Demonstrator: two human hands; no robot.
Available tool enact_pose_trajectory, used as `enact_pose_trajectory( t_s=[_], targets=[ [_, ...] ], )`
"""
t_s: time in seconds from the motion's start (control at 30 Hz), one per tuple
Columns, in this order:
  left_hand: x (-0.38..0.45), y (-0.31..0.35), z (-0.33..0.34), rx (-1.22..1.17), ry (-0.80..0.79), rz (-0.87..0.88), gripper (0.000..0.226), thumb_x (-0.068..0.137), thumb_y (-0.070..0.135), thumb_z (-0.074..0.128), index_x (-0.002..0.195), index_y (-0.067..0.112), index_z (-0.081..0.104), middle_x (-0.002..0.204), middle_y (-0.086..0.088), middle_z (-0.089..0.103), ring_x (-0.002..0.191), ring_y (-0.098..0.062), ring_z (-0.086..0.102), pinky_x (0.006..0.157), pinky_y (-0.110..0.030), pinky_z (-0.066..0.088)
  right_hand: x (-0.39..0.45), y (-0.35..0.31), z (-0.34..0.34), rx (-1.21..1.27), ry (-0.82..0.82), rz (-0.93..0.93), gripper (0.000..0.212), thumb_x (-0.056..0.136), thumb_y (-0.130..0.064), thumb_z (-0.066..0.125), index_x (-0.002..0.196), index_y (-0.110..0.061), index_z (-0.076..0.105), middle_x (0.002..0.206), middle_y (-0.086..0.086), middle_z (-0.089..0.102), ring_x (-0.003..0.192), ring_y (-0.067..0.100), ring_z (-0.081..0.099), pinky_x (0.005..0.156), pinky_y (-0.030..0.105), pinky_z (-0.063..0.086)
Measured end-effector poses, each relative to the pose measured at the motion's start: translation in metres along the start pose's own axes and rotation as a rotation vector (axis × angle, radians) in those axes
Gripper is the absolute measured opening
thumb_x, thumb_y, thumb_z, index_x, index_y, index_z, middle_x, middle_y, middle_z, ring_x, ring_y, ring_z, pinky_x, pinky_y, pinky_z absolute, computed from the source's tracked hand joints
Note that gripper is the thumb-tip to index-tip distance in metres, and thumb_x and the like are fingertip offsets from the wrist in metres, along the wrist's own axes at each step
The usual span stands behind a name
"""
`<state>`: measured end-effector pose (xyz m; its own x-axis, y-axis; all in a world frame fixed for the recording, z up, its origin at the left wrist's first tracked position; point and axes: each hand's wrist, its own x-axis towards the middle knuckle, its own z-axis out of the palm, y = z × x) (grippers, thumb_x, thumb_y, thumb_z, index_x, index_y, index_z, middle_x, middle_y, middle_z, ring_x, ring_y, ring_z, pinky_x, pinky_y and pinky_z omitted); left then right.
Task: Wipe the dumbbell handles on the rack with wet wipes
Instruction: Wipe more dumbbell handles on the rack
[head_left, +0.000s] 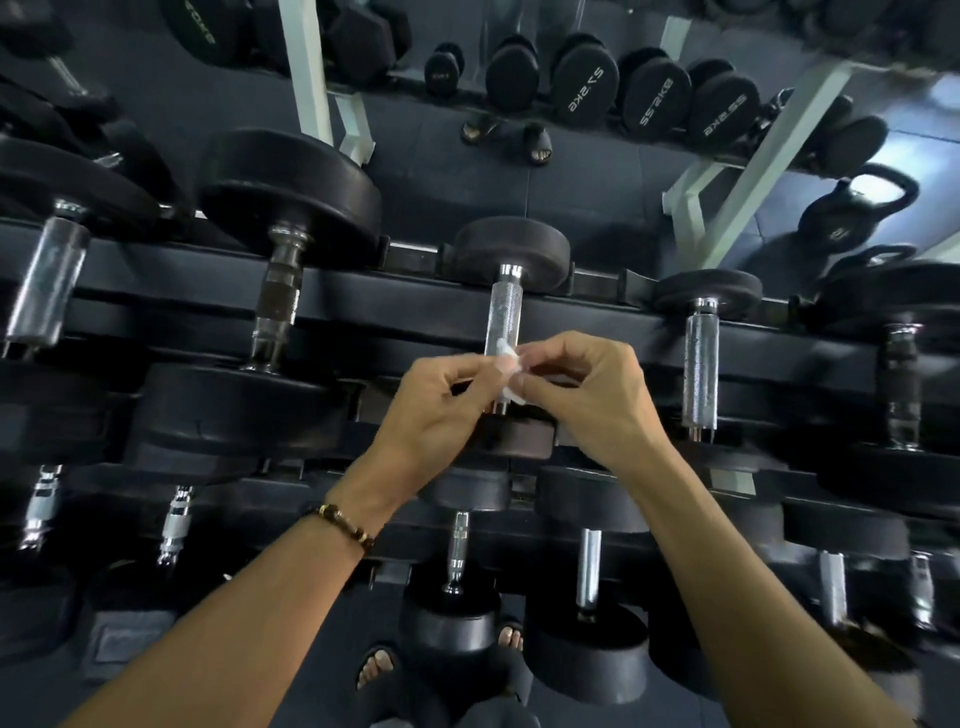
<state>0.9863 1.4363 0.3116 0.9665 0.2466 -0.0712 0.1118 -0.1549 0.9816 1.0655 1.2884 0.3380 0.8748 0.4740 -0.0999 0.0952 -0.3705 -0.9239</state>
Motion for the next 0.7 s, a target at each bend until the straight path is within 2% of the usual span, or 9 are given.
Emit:
enact_pose_trajectory(
  t_s=[0.07, 0.17, 0.2, 0.27, 0.33, 0.47, 0.57, 0.63, 0.7],
  targets=[
    [0.009, 0.005, -0.003, -0.040, 0.083, -0.036, 0.016, 0.094, 0.026, 0.064, 0.094, 0.016, 0.076, 0.090, 0.001, 0.076, 0.088, -0.015, 0.072, 0.085, -0.036, 0.057, -0.003, -0.002, 0.003, 0.082, 0.013, -0.003, 0.019, 0.086, 0.003, 0.069, 0.095, -0.012, 0.075, 0.097, -0.002, 0.076, 0.093, 0.011, 0.072, 0.088, 0.031, 0.057],
    [0.020, -0.009, -0.016, 0.028, 0.280, -0.105, 0.010, 0.085, 0.024, 0.071, 0.080, 0.016, 0.074, 0.077, 0.001, 0.073, 0.079, -0.023, 0.070, 0.076, -0.046, 0.059, -0.008, 0.004, 0.009, 0.095, 0.172, 0.101, 0.021, 0.090, 0.000, 0.062, 0.093, -0.016, 0.074, 0.091, -0.002, 0.076, 0.088, 0.012, 0.072, 0.086, 0.031, 0.057],
    [0.023, -0.014, -0.021, 0.062, 0.345, -0.129, 0.012, 0.083, 0.025, 0.071, 0.076, 0.016, 0.073, 0.073, 0.003, 0.071, 0.074, -0.018, 0.069, 0.073, -0.042, 0.060, -0.010, 0.008, 0.011, 0.022, 0.226, 0.157, 0.018, 0.091, -0.006, 0.063, 0.090, -0.020, 0.074, 0.086, -0.004, 0.075, 0.083, 0.012, 0.071, 0.082, 0.030, 0.058],
    [0.027, -0.021, -0.027, 0.152, 0.425, -0.162, 0.017, 0.082, 0.025, 0.071, 0.068, 0.015, 0.069, 0.063, 0.008, 0.066, 0.061, -0.002, 0.062, 0.063, -0.024, 0.053, -0.016, 0.018, 0.017, -0.112, 0.264, 0.255, 0.016, 0.092, -0.016, 0.062, 0.087, -0.025, 0.073, 0.079, -0.008, 0.072, 0.071, 0.008, 0.066, 0.072, 0.027, 0.055],
    [0.033, -0.019, -0.021, 0.239, 0.407, -0.166, 0.020, 0.082, 0.026, 0.072, 0.066, 0.015, 0.068, 0.060, 0.010, 0.064, 0.057, 0.001, 0.058, 0.056, -0.015, 0.045, -0.023, 0.024, 0.023, -0.184, 0.259, 0.288, 0.013, 0.091, -0.019, 0.062, 0.086, -0.025, 0.073, 0.073, -0.013, 0.069, 0.066, -0.001, 0.062, 0.068, 0.018, 0.047],
    [0.058, -0.014, 0.002, 0.227, 0.308, -0.181, 0.025, 0.084, 0.037, 0.069, 0.068, 0.017, 0.069, 0.064, 0.009, 0.068, 0.065, -0.008, 0.064, 0.065, -0.027, 0.052, -0.028, 0.027, 0.028, -0.221, 0.278, 0.275, 0.012, 0.090, -0.022, 0.063, 0.084, -0.027, 0.073, 0.071, -0.018, 0.066, 0.066, -0.016, 0.058, 0.063, 0.001, 0.040],
    [0.059, -0.016, 0.007, 0.074, 0.246, -0.226, 0.027, 0.086, 0.038, 0.067, 0.067, 0.019, 0.070, 0.066, 0.007, 0.070, 0.068, -0.011, 0.067, 0.070, -0.030, 0.056, -0.030, 0.028, 0.029, -0.224, 0.288, 0.276, 0.013, 0.090, -0.021, 0.063, 0.084, -0.023, 0.074, 0.068, -0.019, 0.064, 0.063, -0.015, 0.056, 0.060, 0.001, 0.038],
    [0.050, -0.020, 0.004, 0.029, 0.174, -0.211, 0.006, 0.086, 0.028, 0.071, 0.082, 0.023, 0.071, 0.080, 0.007, 0.072, 0.079, -0.009, 0.070, 0.075, -0.028, 0.058, -0.032, 0.027, 0.031, -0.213, 0.299, 0.282, 0.013, 0.090, -0.022, 0.063, 0.083, -0.023, 0.074, 0.064, -0.018, 0.063, 0.062, -0.012, 0.057, 0.059, 0.004, 0.038],
    [0.053, -0.026, 0.000, 0.033, 0.164, -0.212, 0.008, 0.087, 0.026, 0.070, 0.094, 0.022, 0.068, 0.088, 0.005, 0.071, 0.081, -0.010, 0.068, 0.076, -0.028, 0.058, -0.032, 0.028, 0.032, -0.204, 0.310, 0.282, 0.014, 0.090, -0.022, 0.062, 0.084, -0.022, 0.075, 0.066, -0.017, 0.064, 0.063, -0.009, 0.058, 0.063, 0.007, 0.040]
  ],
)
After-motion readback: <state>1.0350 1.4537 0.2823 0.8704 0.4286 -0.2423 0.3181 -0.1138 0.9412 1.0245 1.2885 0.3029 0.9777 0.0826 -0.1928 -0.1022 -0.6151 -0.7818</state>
